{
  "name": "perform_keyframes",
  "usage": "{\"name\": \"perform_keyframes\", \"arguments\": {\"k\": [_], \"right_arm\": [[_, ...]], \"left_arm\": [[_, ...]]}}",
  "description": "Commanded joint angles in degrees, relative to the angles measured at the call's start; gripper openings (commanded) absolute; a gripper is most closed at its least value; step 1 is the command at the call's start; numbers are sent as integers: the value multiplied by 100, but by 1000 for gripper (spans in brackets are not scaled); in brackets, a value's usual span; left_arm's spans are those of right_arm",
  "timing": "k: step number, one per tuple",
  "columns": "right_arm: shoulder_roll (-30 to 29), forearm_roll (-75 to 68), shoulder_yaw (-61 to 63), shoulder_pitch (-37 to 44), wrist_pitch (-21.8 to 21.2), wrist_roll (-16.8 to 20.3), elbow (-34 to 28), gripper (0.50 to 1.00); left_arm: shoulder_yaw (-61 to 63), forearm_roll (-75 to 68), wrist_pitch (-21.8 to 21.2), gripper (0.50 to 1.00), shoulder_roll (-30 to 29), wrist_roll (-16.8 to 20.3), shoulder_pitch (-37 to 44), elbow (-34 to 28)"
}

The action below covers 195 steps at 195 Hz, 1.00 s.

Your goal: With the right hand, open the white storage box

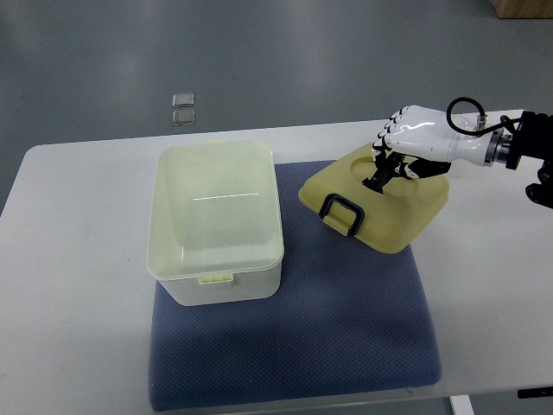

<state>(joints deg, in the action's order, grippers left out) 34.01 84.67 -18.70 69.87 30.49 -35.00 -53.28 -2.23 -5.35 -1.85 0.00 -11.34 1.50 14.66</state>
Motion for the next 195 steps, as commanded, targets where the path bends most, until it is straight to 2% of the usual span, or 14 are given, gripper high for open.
{"name": "perform_keyframes", "arguments": {"k": [1,75,79,80,81,82,83,86,92,100,103,154,171,195], "right_arm": [[-229,-12,7,-106,159,0,2,500],[-589,-65,86,-536,451,0,-7,500],[-589,-73,86,-536,451,0,-7,558],[-589,-73,95,-545,451,0,-7,608],[-589,-73,95,-545,451,0,-7,609],[-589,-82,95,-545,451,0,-15,659],[-589,-82,95,-545,451,0,-15,660],[-589,-82,95,-554,451,0,-15,751],[-589,-82,95,-554,451,0,-15,823],[-580,-82,95,-554,451,0,-15,874],[-571,-82,95,-554,451,0,-24,929],[-325,-249,684,-519,441,0,-15,934],[-141,-803,1290,-483,-183,0,-15,934],[88,-2199,2440,-475,-1799,0,37,934]], "left_arm": [[-6,-1,1,1000,0,-9,0,-7],[3,-1,1,1000,0,-9,0,-16],[3,-1,10,1000,0,-9,0,-16],[3,-1,10,1000,0,-9,0,-16],[3,-1,10,1000,0,-9,0,-16],[3,-1,1,1000,0,-17,0,-16],[3,-1,1,1000,0,-17,0,-16],[3,-1,10,1000,0,-17,0,-16],[3,-1,10,1000,0,-17,0,-16],[3,-1,1,1000,0,-17,0,-16],[3,-1,1,1000,0,-17,0,-16],[3,-1,1,1000,0,-9,0,28],[3,-1,1,1000,0,-9,0,28],[12,-10,1,1000,0,-9,0,28]]}}
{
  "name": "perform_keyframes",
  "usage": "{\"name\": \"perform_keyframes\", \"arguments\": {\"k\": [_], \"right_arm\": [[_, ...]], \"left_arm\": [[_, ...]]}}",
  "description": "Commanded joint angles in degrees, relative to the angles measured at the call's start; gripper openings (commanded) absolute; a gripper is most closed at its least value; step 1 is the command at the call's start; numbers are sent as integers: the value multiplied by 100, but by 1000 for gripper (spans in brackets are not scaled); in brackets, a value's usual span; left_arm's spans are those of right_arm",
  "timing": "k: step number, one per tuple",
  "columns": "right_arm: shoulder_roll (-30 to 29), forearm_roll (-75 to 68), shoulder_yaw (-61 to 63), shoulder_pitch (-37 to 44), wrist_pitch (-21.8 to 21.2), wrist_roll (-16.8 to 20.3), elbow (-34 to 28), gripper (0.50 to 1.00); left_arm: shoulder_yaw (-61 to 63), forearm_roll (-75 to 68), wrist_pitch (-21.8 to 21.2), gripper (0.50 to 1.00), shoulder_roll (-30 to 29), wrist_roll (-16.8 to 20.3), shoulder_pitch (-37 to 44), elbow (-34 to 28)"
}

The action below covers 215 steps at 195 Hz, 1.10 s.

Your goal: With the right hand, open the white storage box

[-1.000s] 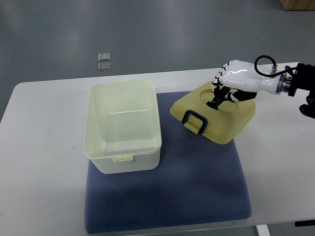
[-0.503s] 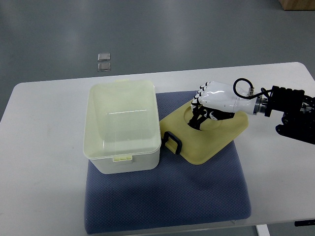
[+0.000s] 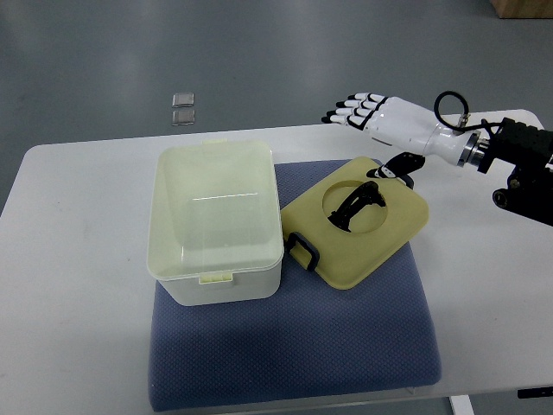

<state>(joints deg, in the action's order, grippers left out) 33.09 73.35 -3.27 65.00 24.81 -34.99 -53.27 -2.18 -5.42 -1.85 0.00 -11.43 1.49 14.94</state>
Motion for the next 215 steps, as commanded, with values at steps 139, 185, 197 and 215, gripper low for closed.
{"name": "perform_keyframes", "arguments": {"k": [139,185,197,215], "right_arm": [[-927,-10464,3508,-1297,-4194,2365,1029,934],[-1613,-10411,4361,-2009,-4994,2049,1504,936],[-1648,-10411,4378,-2061,-5065,2022,1530,934],[-1674,-10403,4378,-2106,-5056,1934,1548,934]], "left_arm": [[-2,-3,9,1000,0,0,0,9],[-2,-3,9,1000,0,0,0,17],[-2,-3,9,1000,0,0,0,17],[-2,-3,9,1000,0,0,0,35]]}}
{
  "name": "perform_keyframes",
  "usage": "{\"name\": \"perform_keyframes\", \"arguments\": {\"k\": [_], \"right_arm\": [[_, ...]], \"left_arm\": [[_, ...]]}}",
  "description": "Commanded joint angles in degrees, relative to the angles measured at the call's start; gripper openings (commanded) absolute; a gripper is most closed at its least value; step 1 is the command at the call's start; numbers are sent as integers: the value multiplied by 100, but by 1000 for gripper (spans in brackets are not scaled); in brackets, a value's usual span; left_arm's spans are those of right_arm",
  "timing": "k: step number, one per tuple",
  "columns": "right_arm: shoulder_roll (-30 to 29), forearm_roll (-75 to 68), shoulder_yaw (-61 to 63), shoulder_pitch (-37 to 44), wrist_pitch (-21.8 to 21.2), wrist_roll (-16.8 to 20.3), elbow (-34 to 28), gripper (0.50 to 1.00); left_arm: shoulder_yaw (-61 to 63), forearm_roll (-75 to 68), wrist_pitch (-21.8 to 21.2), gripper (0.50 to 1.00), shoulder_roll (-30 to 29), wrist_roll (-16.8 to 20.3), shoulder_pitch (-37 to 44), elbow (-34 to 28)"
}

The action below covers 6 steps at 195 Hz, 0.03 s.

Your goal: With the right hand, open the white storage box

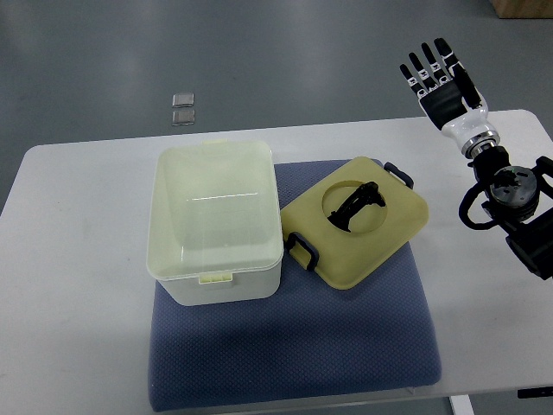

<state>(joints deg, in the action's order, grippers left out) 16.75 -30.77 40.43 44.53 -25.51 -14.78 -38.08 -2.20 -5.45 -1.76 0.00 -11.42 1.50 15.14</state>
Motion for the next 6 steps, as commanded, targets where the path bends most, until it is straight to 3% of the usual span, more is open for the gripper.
{"name": "perform_keyframes", "arguments": {"k": [1,6], "right_arm": [[-41,10,8,-59,-24,-104,29,934],[-41,10,8,-59,-24,-139,46,936]], "left_arm": [[0,1,0,1000,0,0,0,15],[0,1,0,1000,0,0,0,33]]}}
